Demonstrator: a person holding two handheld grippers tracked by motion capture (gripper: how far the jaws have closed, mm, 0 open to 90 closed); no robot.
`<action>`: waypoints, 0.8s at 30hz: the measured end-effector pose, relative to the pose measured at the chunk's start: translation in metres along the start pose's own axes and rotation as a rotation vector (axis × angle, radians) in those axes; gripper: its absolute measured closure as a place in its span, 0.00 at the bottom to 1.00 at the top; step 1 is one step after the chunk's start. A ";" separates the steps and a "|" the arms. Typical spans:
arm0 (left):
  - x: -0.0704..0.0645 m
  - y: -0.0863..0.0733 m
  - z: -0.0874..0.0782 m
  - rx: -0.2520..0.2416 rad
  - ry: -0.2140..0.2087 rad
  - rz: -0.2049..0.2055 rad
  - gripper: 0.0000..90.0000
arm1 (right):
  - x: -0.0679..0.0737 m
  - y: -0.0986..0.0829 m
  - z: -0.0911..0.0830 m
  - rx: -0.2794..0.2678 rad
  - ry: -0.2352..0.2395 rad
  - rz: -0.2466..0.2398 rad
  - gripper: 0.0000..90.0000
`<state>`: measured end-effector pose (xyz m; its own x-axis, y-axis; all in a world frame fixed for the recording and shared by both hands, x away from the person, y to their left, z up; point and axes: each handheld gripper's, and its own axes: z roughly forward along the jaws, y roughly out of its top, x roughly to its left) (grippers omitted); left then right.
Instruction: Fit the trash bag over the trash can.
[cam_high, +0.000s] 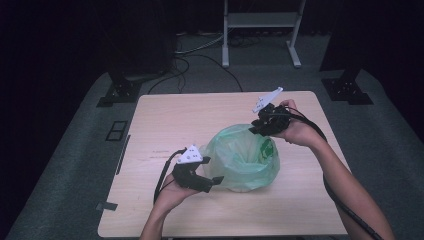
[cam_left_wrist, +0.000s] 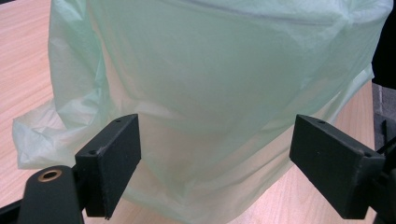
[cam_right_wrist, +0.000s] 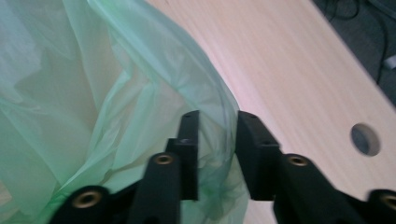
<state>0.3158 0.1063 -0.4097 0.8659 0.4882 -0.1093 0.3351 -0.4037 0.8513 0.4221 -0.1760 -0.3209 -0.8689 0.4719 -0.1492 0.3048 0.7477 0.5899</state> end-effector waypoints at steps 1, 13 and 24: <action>0.000 0.000 0.000 0.001 -0.001 0.002 0.17 | -0.001 -0.001 0.002 0.007 0.005 0.009 0.84; 0.001 0.001 0.000 -0.003 0.002 -0.003 0.17 | -0.002 -0.006 0.000 -0.027 0.008 0.053 0.66; 0.002 0.001 0.002 -0.004 0.012 -0.012 0.17 | 0.033 0.007 -0.014 -0.028 0.164 -0.011 0.76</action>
<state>0.3191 0.1054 -0.4099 0.8575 0.5020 -0.1130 0.3435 -0.3949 0.8521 0.3897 -0.1616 -0.3108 -0.9247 0.3798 -0.0254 0.2862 0.7376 0.6116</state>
